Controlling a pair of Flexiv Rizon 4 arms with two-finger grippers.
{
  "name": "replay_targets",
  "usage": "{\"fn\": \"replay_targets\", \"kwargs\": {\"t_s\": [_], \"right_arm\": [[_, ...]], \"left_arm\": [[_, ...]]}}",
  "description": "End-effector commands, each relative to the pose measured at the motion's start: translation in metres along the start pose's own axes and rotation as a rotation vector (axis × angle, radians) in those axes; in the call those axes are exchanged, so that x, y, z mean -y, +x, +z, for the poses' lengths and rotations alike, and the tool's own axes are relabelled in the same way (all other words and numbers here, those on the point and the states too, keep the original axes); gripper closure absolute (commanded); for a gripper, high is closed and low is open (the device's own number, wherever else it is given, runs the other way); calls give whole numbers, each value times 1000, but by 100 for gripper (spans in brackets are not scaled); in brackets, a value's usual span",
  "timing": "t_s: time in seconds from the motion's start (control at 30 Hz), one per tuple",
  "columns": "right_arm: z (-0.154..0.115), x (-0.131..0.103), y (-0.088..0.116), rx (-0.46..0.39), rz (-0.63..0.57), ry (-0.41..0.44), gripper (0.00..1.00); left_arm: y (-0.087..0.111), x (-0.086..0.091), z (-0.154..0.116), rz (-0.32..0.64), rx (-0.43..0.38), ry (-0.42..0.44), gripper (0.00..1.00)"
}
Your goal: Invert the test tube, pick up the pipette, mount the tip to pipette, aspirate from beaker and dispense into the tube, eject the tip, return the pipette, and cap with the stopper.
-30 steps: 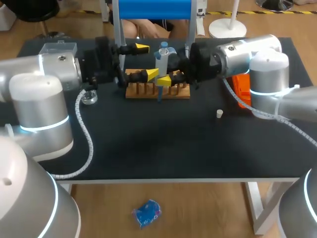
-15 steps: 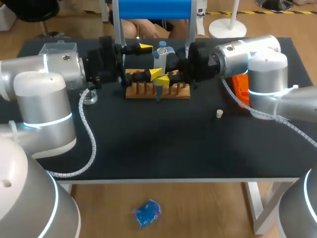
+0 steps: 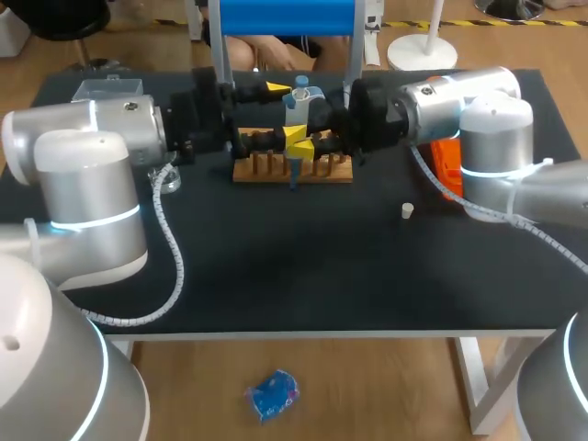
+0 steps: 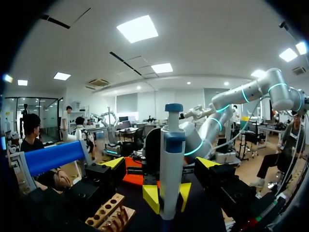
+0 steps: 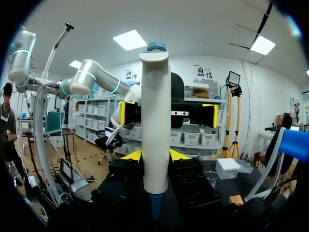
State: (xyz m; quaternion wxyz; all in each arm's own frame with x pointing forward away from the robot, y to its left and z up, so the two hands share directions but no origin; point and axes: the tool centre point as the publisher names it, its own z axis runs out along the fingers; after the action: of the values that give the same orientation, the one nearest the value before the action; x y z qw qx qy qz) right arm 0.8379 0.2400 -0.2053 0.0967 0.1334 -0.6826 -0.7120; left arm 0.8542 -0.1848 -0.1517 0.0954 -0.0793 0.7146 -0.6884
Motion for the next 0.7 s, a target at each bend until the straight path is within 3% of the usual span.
{"fn": "replay_targets", "kwargs": {"t_s": [0.03, 0.17, 0.37, 0.47, 0.5, 0.53, 0.63, 0.7], "right_arm": [[0, 1, -1, -2, 2, -1, 100], [0, 1, -1, 0, 3, -3, 100], [-2, 2, 0, 1, 6, -4, 100], [-2, 2, -1, 3, 6, -6, 100], [-2, 2, -1, 3, 6, -6, 100], [-2, 2, -1, 4, 6, -7, 100], [-3, 2, -1, 5, 6, -8, 100], [-3, 2, 0, 6, 7, -9, 100]], "left_arm": [[-1, -2, 1, 0, -3, 5, 8], [-1, -2, 3, 0, -6, 8, 10], [-1, -2, 6, -5, -12, 12, 23], [0, -3, 7, -6, -18, 11, 35], [0, -3, 8, -6, -19, 11, 46], [0, -3, 7, -7, -19, 11, 50], [0, -3, 6, -8, -17, 8, 51], [0, -3, 5, -7, -18, 6, 66]]}}
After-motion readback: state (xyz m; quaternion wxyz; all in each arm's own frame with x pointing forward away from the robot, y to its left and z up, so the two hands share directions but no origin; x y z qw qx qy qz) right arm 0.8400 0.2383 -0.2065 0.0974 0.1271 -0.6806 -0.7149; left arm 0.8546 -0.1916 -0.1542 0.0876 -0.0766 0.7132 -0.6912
